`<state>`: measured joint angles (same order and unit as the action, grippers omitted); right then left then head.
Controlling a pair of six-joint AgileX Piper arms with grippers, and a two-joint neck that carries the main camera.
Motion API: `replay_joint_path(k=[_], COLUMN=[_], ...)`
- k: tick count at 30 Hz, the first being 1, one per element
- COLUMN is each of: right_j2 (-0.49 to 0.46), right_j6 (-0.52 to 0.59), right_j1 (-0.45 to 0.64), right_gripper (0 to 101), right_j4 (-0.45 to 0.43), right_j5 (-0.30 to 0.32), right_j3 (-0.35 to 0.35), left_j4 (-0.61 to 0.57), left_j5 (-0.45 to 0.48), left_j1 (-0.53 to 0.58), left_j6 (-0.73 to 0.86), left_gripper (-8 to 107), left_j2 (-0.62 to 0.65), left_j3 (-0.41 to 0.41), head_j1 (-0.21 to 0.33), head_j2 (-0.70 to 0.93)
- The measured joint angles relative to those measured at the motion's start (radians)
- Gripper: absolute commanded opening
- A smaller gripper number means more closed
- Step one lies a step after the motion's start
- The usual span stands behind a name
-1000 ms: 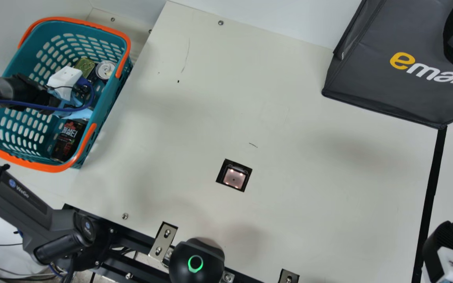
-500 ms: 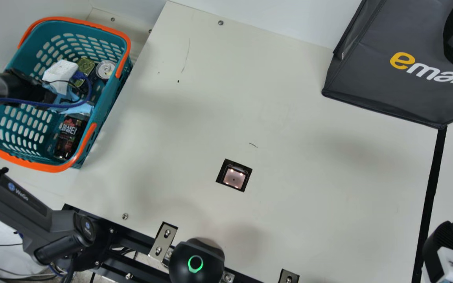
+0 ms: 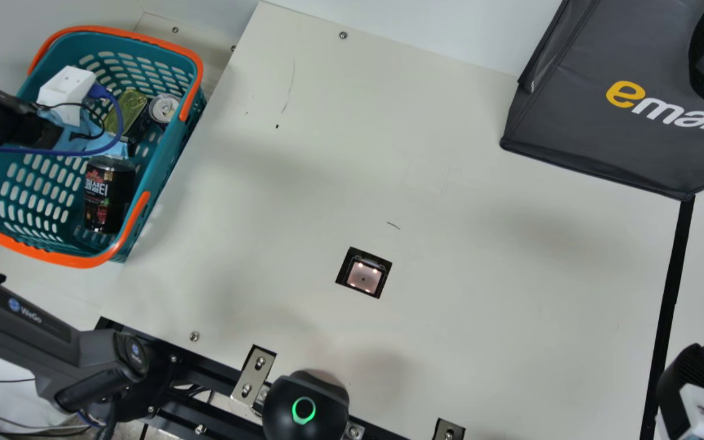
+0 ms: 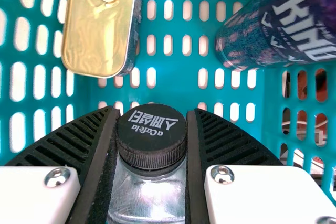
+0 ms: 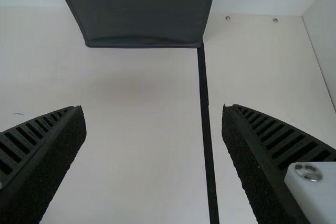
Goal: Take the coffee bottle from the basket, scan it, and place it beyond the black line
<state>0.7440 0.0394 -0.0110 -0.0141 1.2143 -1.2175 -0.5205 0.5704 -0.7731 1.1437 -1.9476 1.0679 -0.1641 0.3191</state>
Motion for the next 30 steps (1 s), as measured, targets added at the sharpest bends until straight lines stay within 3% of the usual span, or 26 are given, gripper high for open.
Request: replay_joint_path(k=[16,30], right_j2=[0.000,0.000], right_j6=[0.000,0.000], right_j1=[0.000,0.000], right_gripper=[91,91], right_j4=[0.000,0.000], right_j5=[0.000,-0.001], right_j3=[0.000,0.000], left_j4=[0.017,0.029], left_j5=[0.133,0.235], left_j1=[-0.079,-0.138], left_j6=[0.005,0.001], left_gripper=[10,10], left_j2=[0.165,0.265], left_j3=[-0.029,-0.005], head_j1=[-0.002,0.000], head_j2=[0.000,0.000])
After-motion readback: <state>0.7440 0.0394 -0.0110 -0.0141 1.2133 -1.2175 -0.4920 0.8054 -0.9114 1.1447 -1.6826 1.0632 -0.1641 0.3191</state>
